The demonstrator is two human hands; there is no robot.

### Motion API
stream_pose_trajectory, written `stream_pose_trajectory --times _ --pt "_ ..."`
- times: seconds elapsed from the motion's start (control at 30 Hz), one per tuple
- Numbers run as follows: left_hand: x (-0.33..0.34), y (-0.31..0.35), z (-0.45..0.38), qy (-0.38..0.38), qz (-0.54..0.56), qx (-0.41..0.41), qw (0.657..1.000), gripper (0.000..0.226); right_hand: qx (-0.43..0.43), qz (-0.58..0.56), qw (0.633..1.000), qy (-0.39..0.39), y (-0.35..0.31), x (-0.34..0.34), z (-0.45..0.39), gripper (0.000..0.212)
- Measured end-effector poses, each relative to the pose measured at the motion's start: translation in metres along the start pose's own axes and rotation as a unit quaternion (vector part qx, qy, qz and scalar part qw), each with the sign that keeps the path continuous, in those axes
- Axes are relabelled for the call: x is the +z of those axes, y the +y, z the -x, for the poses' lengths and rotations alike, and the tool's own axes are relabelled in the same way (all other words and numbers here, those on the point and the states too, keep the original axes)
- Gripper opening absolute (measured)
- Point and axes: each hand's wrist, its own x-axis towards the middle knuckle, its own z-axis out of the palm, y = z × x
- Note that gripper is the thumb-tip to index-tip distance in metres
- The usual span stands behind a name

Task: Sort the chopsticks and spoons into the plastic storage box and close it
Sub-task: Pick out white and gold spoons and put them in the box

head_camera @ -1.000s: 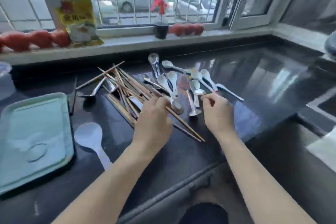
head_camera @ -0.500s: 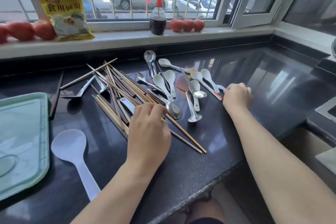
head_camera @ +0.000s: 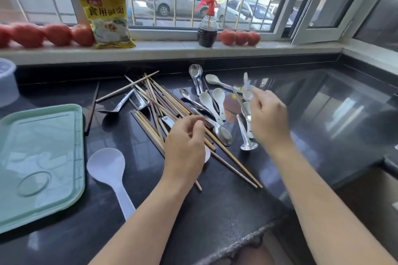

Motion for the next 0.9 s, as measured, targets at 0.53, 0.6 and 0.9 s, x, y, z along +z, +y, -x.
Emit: stream_pose_trajectory --times 0.53,0.6,0.9 --pt "-0.048 0.0 -0.03 0.13 0.438 -0.236 0.858 0.02 0.14 0.19 0.95 -0.202 -0.046 0.093 -0.033 0.019" --pt "-0.05 0.0 -0.034 0.126 0.432 -0.222 0.865 0.019 0.134 0.21 0.948 -0.198 -0.044 0.098 -0.027 0.024" --pt "-0.05 -0.002 -0.031 0.043 0.493 -0.258 0.83 0.031 0.155 0.198 0.948 -0.194 -0.048 0.105 -0.029 0.02"
